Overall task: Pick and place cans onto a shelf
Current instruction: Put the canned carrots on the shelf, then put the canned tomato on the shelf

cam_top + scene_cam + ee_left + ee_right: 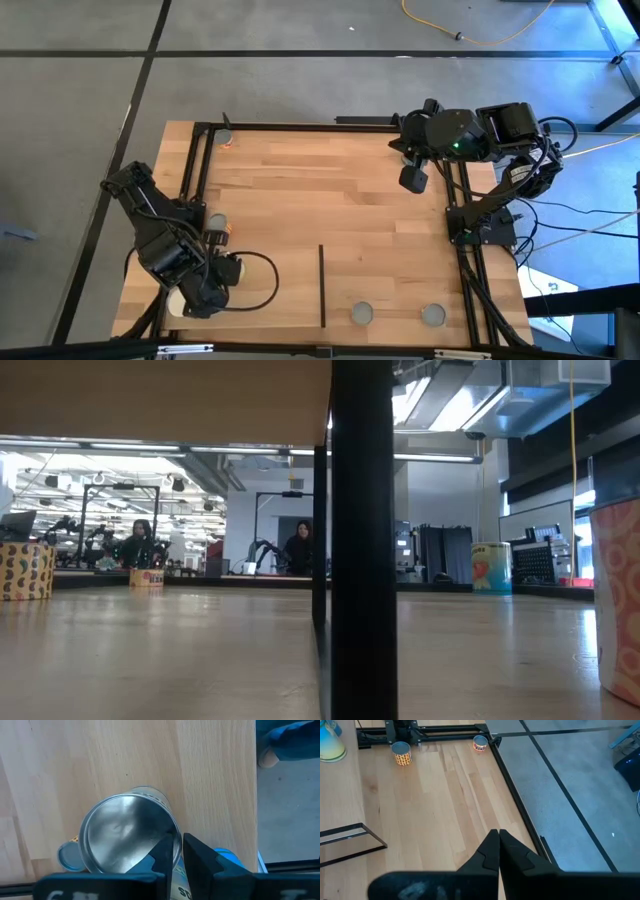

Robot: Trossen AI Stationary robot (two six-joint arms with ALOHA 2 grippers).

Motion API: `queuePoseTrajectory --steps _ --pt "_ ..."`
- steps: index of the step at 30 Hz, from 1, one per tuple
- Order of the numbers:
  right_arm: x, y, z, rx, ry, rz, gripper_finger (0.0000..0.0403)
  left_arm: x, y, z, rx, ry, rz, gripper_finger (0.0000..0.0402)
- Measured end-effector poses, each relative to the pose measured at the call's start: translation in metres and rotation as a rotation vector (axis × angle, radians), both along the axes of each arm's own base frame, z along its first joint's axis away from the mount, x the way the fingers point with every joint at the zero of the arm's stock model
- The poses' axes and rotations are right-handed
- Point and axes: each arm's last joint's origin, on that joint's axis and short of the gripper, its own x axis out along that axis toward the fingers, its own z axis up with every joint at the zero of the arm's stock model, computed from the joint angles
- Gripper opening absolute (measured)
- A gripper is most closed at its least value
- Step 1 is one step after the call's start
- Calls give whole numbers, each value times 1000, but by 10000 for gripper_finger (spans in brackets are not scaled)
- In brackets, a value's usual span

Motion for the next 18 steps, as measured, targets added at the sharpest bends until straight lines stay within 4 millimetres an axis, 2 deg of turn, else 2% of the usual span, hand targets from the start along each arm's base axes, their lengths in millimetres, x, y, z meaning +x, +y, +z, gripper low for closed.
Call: queuePoseTrajectory --steps 12,18 --pt "0 0 0 3 -1 -2 3 -9 10 11 -21 -45 3 36" --pt "0 0 0 23 -13 -23 3 -16 29 26 10 -168 50 36"
